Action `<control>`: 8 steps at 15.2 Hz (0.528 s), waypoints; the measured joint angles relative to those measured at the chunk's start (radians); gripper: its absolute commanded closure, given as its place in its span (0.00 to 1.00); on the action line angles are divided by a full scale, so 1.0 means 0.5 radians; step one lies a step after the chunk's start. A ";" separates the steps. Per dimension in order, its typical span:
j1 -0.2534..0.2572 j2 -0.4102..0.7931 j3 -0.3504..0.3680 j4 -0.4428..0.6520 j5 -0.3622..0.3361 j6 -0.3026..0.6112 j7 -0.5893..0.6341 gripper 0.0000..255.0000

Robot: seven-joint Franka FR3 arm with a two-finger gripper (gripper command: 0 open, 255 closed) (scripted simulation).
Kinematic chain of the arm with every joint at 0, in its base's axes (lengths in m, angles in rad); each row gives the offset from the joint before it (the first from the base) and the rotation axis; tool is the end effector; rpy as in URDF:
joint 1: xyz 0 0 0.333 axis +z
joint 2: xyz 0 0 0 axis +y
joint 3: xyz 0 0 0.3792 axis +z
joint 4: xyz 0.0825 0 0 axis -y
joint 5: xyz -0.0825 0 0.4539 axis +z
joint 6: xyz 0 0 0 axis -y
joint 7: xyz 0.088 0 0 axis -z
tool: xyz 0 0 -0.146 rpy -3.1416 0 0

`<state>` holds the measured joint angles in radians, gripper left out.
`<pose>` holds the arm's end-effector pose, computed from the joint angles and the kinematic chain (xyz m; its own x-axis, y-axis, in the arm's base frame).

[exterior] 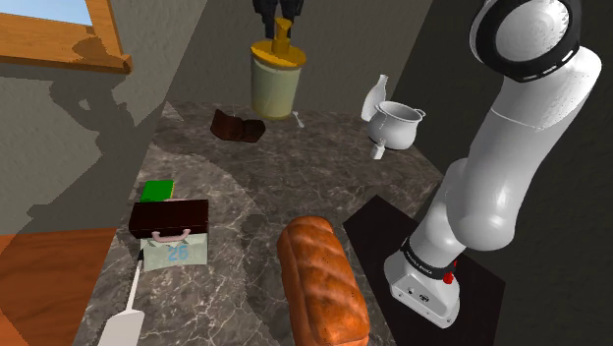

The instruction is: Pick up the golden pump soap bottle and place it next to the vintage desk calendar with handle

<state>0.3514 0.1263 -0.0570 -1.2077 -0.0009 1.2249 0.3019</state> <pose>0.5953 0.1836 0.7309 0.9948 -0.0097 -0.1014 -0.0057 -0.9992 0.0400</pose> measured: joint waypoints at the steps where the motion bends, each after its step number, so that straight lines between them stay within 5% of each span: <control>1: 0.024 0.056 0.019 0.074 0.006 -0.019 0.045 1.00; 8: 0.219 0.410 0.136 0.590 0.018 -0.180 0.361 1.00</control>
<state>0.4607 0.3313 0.0109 -0.9125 0.0082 1.1347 0.4822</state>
